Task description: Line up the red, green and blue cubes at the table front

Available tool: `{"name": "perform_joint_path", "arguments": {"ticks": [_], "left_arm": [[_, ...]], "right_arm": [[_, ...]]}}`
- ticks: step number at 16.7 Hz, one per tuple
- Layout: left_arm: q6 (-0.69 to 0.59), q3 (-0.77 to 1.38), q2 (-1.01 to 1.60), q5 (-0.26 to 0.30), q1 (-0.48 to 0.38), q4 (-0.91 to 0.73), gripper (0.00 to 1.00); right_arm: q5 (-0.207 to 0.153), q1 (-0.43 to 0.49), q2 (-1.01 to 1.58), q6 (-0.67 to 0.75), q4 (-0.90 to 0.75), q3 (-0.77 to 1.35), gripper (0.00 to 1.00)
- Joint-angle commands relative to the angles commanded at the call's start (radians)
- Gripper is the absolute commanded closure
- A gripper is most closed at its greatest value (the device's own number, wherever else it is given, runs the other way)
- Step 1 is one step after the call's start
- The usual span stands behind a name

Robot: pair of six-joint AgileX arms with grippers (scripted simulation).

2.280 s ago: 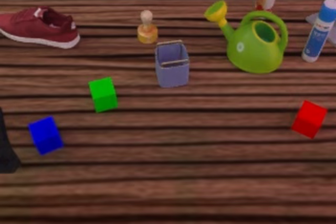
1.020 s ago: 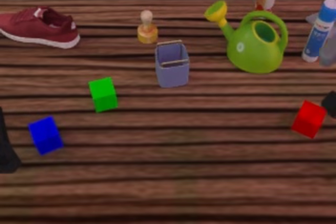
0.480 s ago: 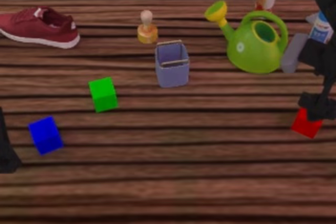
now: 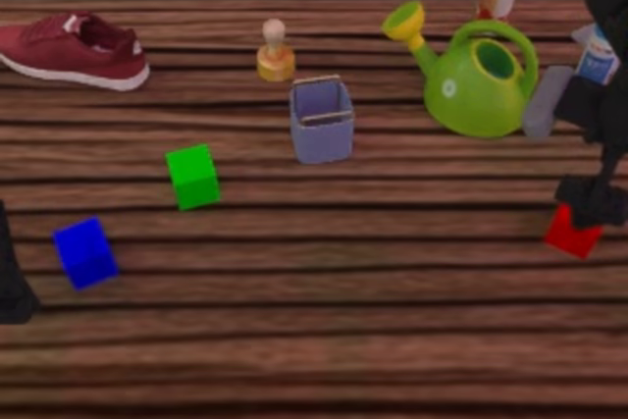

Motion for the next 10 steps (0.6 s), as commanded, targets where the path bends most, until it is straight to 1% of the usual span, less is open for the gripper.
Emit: {"name": "perform_joint_path", "arguments": {"ticks": [2, 7, 10], "left_arm": [[0.000, 0.000, 0.000, 0.000, 0.000, 0.000, 0.00], [0.000, 0.000, 0.000, 0.000, 0.000, 0.000, 0.00], [0.000, 0.000, 0.000, 0.000, 0.000, 0.000, 0.00]], "right_arm": [[0.000, 0.002, 0.028, 0.000, 0.057, -0.031, 0.00], [0.001, 0.004, 0.124, 0.004, 0.262, -0.130, 0.00], [0.001, 0.005, 0.144, 0.004, 0.291, -0.147, 0.00]]}}
